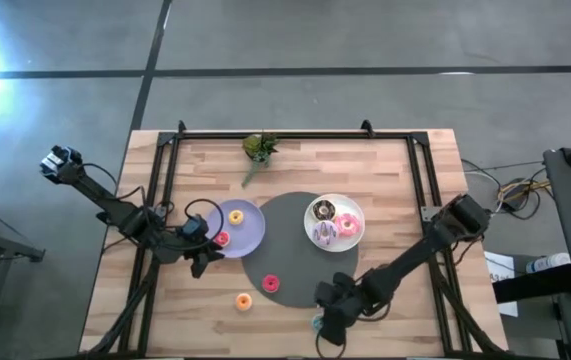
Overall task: Pick & Place donuts
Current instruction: Put the small blue donut on the purple plate
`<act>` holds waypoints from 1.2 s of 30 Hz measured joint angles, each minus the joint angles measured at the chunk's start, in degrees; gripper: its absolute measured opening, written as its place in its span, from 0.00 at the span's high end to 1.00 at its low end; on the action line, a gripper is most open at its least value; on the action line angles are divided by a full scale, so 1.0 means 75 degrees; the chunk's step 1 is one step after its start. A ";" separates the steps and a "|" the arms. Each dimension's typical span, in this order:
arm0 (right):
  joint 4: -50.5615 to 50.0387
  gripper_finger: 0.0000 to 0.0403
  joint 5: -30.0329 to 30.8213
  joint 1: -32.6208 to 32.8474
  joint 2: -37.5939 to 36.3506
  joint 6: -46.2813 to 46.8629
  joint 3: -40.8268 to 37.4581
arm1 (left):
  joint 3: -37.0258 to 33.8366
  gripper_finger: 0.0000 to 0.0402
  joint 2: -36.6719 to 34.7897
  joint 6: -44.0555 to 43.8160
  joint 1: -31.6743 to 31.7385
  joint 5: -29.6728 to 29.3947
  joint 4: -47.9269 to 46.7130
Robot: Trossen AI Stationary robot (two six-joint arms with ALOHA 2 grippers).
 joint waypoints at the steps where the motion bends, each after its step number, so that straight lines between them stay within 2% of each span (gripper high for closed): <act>1: -0.0025 0.53 -0.0005 0.0011 0.0099 -0.0086 0.0084 | 0.0000 0.69 0.0000 -0.0037 0.0000 -0.0003 -0.0001; 10: -0.1124 0.53 0.0068 0.0286 0.0787 -0.0341 0.0950 | 0.0000 0.69 0.0000 0.0028 0.0000 -0.0042 -0.0011; 21: -0.1055 0.56 0.0054 0.0354 0.1034 -0.0018 0.1106 | -0.0006 0.69 0.0000 0.0119 0.0000 -0.0102 -0.0017; 25: -0.1051 0.64 0.0030 0.0342 0.1090 -0.0023 0.1105 | -0.0008 0.69 0.0000 0.0137 0.0000 -0.0108 -0.0024; 30: -0.1032 0.81 -0.0009 0.0214 0.1034 0.0155 0.1089 | -0.0009 0.69 0.0000 0.0149 0.0000 -0.0140 -0.0030; 34: -0.1051 0.95 0.0306 -0.0036 0.0717 0.0068 0.1074 | -0.0009 0.69 0.0000 0.0127 0.0000 -0.0140 -0.0027; 36: -0.1033 0.96 0.0525 -0.0277 0.0443 -0.0083 0.1077 | 0.0005 0.69 0.0000 -0.0111 -0.0003 -0.0118 -0.0021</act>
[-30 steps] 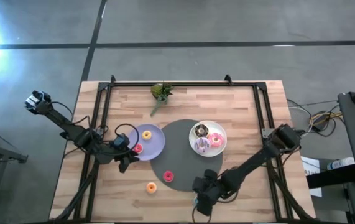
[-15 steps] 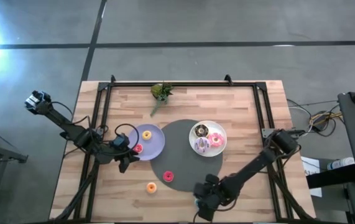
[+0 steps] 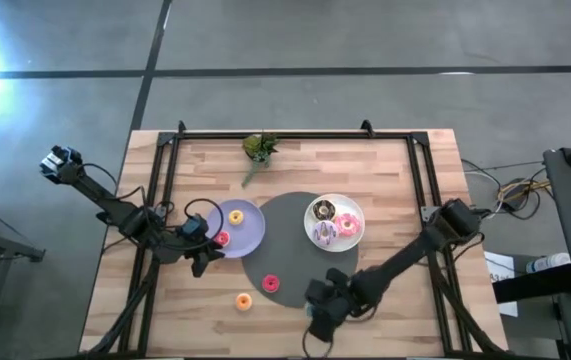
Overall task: Pick & Place donuts
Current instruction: Put the small blue donut on the purple plate
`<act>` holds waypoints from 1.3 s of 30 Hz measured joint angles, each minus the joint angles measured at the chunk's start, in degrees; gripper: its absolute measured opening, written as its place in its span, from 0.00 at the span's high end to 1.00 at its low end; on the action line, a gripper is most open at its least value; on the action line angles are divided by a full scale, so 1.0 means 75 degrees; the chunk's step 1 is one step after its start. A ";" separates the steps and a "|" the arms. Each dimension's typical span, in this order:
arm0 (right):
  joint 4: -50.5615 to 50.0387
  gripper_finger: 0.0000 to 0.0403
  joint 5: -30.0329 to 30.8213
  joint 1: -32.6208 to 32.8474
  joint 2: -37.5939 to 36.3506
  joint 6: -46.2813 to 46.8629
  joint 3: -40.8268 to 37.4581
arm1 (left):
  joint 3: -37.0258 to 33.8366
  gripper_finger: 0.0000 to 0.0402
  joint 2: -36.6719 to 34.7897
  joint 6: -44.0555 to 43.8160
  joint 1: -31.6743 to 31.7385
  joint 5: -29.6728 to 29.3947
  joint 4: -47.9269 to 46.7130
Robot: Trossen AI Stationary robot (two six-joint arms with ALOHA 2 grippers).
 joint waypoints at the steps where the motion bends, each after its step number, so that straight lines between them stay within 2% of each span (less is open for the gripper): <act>1: 0.0014 0.96 0.0115 -0.0152 -0.0111 -0.0119 0.0003 | 0.0034 0.69 0.0000 -0.0181 -0.0005 0.0038 -0.0009; 6: 0.0373 0.96 0.0312 -0.1346 -0.0534 -0.1177 0.0006 | 0.0432 0.69 -0.0015 -0.0185 -0.0097 0.0106 0.0013; 11: 0.1751 0.96 -0.0941 -0.2738 -0.0344 -0.2410 0.0035 | 0.0862 0.69 -0.0022 0.0231 -0.0278 0.0109 -0.0004; 15: 0.1817 0.96 -0.1084 -0.3505 0.0079 -0.2892 0.0435 | 0.1053 0.69 -0.0051 0.0254 -0.0531 0.0093 -0.0043; 19: 0.1864 0.96 -0.1393 -0.4079 0.0663 -0.3590 0.1300 | 0.1088 0.69 -0.0147 0.0245 -0.0710 -0.0369 -0.0050; 25: 0.1056 0.96 -0.2048 -0.4578 0.2066 -0.4456 0.2971 | 0.1088 0.69 -0.0431 0.0253 -0.0711 -0.0939 -0.0047; 32: -0.0223 0.95 -0.2180 -0.4690 0.3131 -0.5364 0.4662 | 0.1088 0.69 -0.0744 0.0345 -0.0711 -0.1333 -0.0047; 39: -0.1087 0.84 -0.1098 -0.4698 0.3466 -0.6546 0.5451 | 0.1088 0.69 -0.0902 0.0587 -0.0711 -0.1588 -0.0053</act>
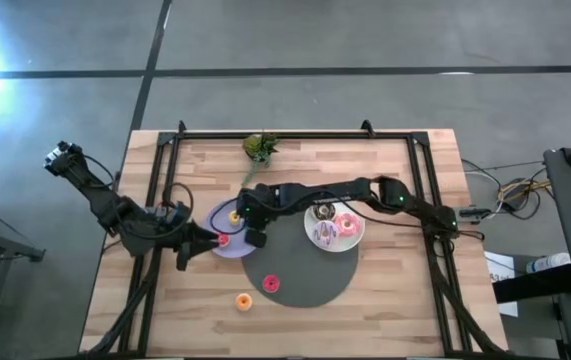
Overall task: Pick & Place donuts
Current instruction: Put the small blue donut on the purple plate
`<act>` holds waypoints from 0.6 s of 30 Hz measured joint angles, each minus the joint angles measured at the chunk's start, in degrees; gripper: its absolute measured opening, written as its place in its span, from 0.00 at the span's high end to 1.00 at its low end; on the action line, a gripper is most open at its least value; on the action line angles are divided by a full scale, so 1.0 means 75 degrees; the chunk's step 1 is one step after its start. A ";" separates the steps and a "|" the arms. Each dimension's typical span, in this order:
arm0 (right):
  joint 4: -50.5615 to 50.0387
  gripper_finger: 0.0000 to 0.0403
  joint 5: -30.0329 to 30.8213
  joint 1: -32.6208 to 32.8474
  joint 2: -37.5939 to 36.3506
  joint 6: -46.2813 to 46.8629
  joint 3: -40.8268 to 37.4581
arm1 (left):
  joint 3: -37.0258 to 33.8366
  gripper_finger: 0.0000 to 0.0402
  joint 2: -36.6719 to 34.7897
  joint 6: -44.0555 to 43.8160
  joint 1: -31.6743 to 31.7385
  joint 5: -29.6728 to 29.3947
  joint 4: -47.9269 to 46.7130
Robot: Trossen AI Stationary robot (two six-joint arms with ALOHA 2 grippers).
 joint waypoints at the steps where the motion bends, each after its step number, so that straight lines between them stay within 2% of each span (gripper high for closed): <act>1: -0.0070 0.81 0.0058 -0.0004 0.0005 -0.0149 0.0002 | 0.0000 0.69 -0.0017 0.0014 0.0000 -0.0044 -0.0007; 6: -0.0395 0.70 0.0066 0.0005 -0.0004 -0.0727 -0.0076 | 0.0000 0.69 -0.0098 0.0031 0.0000 -0.0109 -0.0179; 9: -0.0458 0.63 0.0064 0.0017 -0.0004 -0.0768 -0.0086 | -0.0033 0.69 -0.0086 -0.0049 0.0000 -0.0105 -0.0749; 14: -0.0437 0.56 0.0064 0.0014 -0.0016 -0.0890 -0.0086 | -0.0593 0.69 -0.0077 -0.1025 0.0000 -0.0258 -0.1749; 18: -0.0431 0.53 0.0061 0.0014 -0.0018 -0.1009 -0.0086 | -0.1220 0.69 -0.0103 -0.1841 0.0000 -0.0411 -0.1624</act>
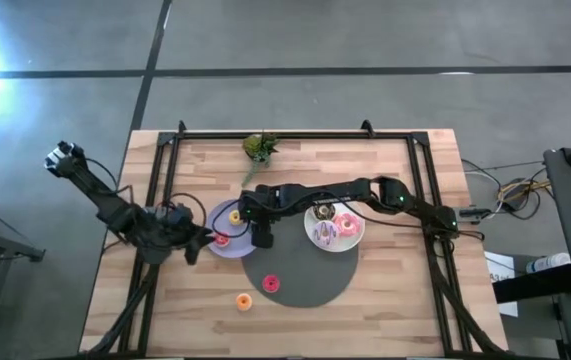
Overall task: Pick & Place donuts
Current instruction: Put the small blue donut on the purple plate
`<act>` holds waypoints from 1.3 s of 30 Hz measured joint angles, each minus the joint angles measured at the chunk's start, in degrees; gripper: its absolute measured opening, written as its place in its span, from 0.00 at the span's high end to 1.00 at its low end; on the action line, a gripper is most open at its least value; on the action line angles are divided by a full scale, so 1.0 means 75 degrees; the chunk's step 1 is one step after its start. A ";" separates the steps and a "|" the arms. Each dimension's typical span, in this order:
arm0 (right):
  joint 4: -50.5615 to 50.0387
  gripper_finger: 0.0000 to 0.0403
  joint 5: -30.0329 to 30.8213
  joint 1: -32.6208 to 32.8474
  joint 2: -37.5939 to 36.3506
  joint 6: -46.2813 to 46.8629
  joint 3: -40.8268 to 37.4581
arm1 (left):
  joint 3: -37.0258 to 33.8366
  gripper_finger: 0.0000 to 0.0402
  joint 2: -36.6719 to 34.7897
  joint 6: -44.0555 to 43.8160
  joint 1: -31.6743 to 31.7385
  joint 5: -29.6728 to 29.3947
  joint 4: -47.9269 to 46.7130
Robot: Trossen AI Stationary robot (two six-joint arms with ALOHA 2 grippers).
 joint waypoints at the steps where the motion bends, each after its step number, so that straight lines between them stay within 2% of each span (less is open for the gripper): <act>1: 0.0003 0.52 0.0001 0.0003 0.0000 -0.0041 0.0000 | -0.0179 0.69 -0.0003 -0.0086 0.0002 -0.0142 0.0160; 5: 0.0135 0.50 0.0002 0.0000 0.0000 -0.0068 -0.0006 | -0.1227 0.69 -0.0005 -0.0131 0.0027 -0.1080 0.1573; 7: 0.0155 0.50 0.0000 -0.0001 -0.0003 0.0066 0.0000 | -0.1997 0.69 0.0001 -0.0135 0.0079 -0.1281 0.3026; 11: 0.0161 0.50 -0.0019 -0.0027 -0.0003 0.0233 0.0000 | -0.3648 0.69 0.0225 0.0201 0.0305 -0.1463 0.6848; 13: 0.0159 0.50 -0.0058 -0.0035 -0.0003 0.0333 0.0000 | -0.4019 0.69 0.0423 0.0543 0.0491 -0.1625 0.7816; 15: 0.0155 0.50 -0.0064 -0.0044 -0.0006 0.0484 0.0000 | -0.3889 0.71 0.0554 0.0725 0.0793 -0.1549 0.7433; 17: 0.0156 0.50 -0.0081 -0.0050 -0.0006 0.0612 0.0000 | -0.3735 0.75 0.0759 0.1031 0.1231 -0.1053 0.7313; 24: 0.0161 0.50 -0.0082 -0.0061 -0.0018 0.0843 0.0000 | -0.2918 0.98 0.1596 0.2525 0.2630 0.0453 0.7351; 27: 0.0160 0.50 -0.0368 -0.0072 -0.0018 0.1055 0.0000 | -0.2659 0.99 0.2045 0.3163 0.3015 0.1148 0.7352; 31: 0.0169 0.50 -0.0536 -0.0070 -0.0018 0.1282 0.0000 | -0.2510 1.00 0.2711 0.3764 0.3192 0.1643 0.7445; 39: 0.0194 0.50 -0.0528 -0.0096 -0.0021 0.1489 0.0127 | -0.2306 1.00 0.4073 0.4444 0.3287 0.1843 0.8519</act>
